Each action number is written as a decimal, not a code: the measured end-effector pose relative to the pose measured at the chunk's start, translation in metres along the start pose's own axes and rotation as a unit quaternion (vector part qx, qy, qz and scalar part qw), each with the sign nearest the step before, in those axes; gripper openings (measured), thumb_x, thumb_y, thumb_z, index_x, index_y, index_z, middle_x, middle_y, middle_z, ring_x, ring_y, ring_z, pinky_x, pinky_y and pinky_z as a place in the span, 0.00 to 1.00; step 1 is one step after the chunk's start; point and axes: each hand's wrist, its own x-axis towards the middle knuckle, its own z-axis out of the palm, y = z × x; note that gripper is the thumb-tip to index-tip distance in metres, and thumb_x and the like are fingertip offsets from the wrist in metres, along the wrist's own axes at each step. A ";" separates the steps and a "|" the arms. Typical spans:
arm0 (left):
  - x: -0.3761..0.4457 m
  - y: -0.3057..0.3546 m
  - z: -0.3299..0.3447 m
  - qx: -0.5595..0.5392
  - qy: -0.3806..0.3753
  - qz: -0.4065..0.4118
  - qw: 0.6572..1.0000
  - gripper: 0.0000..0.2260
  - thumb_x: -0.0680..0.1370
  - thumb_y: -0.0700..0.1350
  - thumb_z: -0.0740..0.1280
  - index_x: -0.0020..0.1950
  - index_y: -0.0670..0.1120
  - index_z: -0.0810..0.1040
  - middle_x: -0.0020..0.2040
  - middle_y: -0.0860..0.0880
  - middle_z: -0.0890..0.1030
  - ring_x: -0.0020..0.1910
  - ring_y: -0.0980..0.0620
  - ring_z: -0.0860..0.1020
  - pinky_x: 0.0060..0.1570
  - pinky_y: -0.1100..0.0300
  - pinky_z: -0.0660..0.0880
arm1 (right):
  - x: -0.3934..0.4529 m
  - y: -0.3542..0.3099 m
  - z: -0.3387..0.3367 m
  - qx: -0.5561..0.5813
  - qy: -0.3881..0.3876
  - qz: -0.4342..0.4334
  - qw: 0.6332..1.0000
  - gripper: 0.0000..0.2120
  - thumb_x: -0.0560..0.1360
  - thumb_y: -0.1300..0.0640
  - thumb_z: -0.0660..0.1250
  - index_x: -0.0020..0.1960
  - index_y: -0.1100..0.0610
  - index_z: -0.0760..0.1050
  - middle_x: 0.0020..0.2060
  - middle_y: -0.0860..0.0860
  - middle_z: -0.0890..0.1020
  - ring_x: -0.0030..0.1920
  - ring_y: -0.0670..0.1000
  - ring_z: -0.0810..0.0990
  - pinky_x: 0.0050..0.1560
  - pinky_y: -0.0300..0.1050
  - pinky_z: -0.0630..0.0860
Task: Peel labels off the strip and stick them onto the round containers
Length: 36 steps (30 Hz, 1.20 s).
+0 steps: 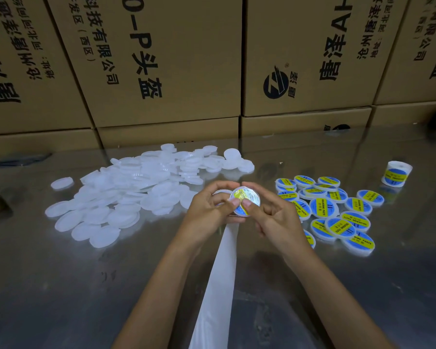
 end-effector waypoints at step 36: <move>-0.002 -0.003 0.009 0.007 0.071 -0.007 0.997 0.05 0.79 0.42 0.70 0.54 0.42 0.81 0.39 0.46 0.86 0.36 0.52 0.84 0.29 0.60 0.79 | 0.000 0.001 0.001 -0.045 -0.028 -0.002 0.999 0.13 0.82 0.59 0.62 0.64 0.53 0.78 0.24 0.41 0.75 0.24 0.45 0.67 0.25 0.36 0.67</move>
